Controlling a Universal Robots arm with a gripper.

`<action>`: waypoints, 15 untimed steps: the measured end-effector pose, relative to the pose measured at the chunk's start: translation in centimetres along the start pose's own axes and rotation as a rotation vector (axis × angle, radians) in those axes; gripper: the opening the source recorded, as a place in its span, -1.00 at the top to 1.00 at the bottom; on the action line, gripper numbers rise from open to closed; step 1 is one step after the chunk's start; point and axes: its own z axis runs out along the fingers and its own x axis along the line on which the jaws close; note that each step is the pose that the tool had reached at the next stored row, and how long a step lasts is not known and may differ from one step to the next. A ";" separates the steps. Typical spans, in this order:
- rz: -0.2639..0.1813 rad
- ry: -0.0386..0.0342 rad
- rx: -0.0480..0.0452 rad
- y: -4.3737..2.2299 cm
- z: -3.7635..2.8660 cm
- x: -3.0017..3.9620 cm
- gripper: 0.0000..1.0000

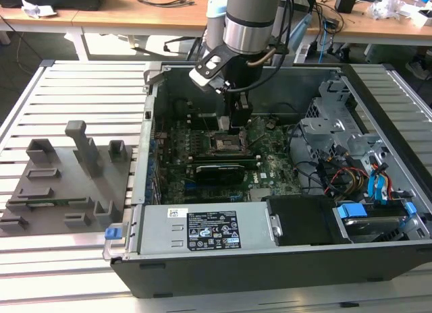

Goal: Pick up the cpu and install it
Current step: 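Place the cpu into insertion slot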

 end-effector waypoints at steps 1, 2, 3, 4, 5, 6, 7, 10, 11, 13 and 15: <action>0.000 0.0000 0.0000 0.00 0.04 0.00 -0.09; 0.000 0.0000 -0.0001 0.01 0.12 0.00 -0.09; 0.000 0.0000 -0.0001 0.01 0.18 0.01 -0.09; 0.000 0.0001 0.0000 0.01 0.23 0.01 -0.09; 0.000 0.0000 -0.0001 0.01 0.31 0.01 -0.09; 0.000 0.0000 0.0000 0.02 0.36 0.01 -0.09; 0.000 0.0000 0.0000 0.02 0.40 0.01 -0.09; 0.000 0.0001 -0.0001 0.02 0.56 0.02 -0.09; 0.000 0.0000 0.0000 0.03 0.59 0.02 -0.09; 0.000 0.0000 0.0000 0.03 0.71 0.02 -0.09; 0.000 0.0000 0.0000 0.04 0.88 0.03 -0.09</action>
